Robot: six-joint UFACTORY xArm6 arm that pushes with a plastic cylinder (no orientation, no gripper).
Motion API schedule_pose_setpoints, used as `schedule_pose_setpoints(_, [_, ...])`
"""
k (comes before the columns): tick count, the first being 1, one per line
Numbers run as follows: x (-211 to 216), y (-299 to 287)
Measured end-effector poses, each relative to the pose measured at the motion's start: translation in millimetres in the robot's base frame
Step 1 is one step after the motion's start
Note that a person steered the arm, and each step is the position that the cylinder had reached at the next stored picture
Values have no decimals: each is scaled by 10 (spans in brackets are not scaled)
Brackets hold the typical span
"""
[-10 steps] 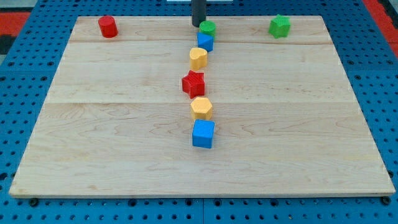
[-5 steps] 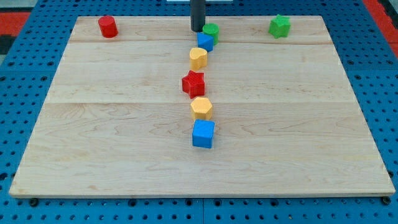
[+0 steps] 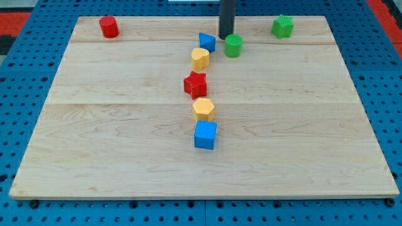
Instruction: Push the green circle parallel to the right of the red star
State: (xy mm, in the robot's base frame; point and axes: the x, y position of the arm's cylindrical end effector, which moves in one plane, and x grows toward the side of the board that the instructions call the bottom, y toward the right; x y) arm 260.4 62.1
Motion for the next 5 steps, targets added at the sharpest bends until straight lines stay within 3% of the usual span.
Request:
schedule_pose_setpoints(2, [459,225])
schedule_pose_setpoints(5, [1232,-10])
